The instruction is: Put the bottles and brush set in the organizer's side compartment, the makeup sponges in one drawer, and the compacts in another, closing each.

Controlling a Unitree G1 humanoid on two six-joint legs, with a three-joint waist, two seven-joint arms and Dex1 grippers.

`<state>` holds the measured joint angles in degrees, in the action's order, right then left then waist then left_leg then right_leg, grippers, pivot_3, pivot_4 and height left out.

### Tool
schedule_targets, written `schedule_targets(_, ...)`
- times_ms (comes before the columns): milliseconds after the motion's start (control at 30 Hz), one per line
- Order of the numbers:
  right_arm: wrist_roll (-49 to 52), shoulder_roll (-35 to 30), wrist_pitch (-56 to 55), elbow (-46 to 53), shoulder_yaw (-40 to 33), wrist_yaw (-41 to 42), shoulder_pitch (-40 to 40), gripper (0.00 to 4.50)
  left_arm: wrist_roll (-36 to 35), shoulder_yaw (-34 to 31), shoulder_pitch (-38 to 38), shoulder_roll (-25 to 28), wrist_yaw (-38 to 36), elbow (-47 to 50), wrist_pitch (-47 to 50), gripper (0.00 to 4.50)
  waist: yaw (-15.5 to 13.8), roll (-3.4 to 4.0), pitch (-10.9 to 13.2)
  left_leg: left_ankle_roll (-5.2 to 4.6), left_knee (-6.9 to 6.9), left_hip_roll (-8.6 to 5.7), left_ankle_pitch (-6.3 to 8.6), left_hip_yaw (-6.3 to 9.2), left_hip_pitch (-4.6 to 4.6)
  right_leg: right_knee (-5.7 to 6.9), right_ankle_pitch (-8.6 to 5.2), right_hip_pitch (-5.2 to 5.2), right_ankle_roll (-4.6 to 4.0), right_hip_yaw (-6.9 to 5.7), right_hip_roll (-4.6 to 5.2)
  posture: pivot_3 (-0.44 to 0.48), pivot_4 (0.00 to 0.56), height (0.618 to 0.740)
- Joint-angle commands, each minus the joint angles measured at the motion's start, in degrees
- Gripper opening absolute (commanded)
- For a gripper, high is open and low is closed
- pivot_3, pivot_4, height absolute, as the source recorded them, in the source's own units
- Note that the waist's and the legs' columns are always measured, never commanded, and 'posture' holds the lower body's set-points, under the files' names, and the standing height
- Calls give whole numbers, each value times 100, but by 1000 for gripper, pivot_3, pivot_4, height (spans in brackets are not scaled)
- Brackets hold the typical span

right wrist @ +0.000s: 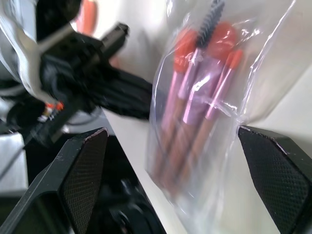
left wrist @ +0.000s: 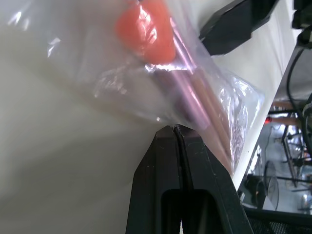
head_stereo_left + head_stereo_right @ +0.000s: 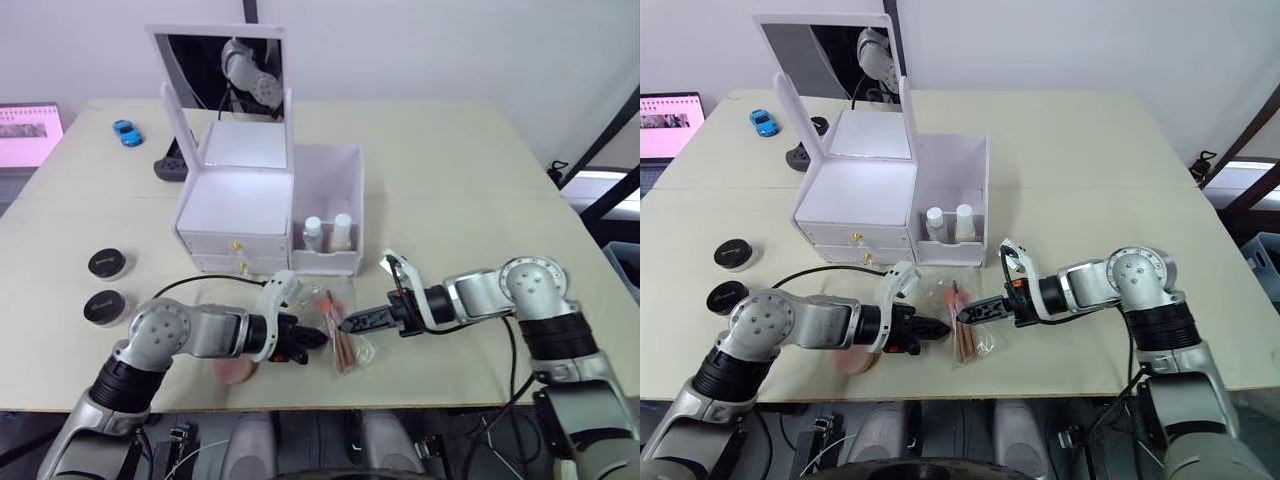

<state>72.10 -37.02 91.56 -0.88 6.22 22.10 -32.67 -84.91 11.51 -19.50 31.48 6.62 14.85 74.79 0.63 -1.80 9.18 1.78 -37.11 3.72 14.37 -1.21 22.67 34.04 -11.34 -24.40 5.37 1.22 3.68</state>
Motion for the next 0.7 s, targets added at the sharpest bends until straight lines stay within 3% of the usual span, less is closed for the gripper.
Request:
schedule_targets(33,-54,-365,94,211,128,14,-162,4500,-241,-319,90,129,-21,250,18,52,10,1,2,0,0,0,0,-1,4,0,0,-4,0,1,1,0,150,723)
schedule_targets(167,97,-642,94,393,275,32,-249,4500,-995,-689,181,391,-52,491,-186,52,14,2,4,0,1,0,0,0,22,1,0,-25,0,1,-1,0,150,723)
schedule_targets(300,0,-700,94,329,268,47,-200,4500,-1305,-594,204,380,35,535,-393,52,0,2,4,0,-2,-1,0,0,41,-5,0,-34,-1,1,1,0,150,723)
schedule_targets(533,-44,-575,94,297,279,-22,-162,4500,-488,-83,-59,-253,-26,-83,-425,52,6,0,3,0,-8,-3,0,2,58,-14,2,-39,-2,2,-3,0,150,723)
schedule_targets(700,-150,-435,94,152,266,-80,-125,4500,-25,0,-135,-301,-84,-302,-156,52,16,-1,2,0,-4,-1,0,8,55,-9,2,-42,-3,2,-9,0,150,723)
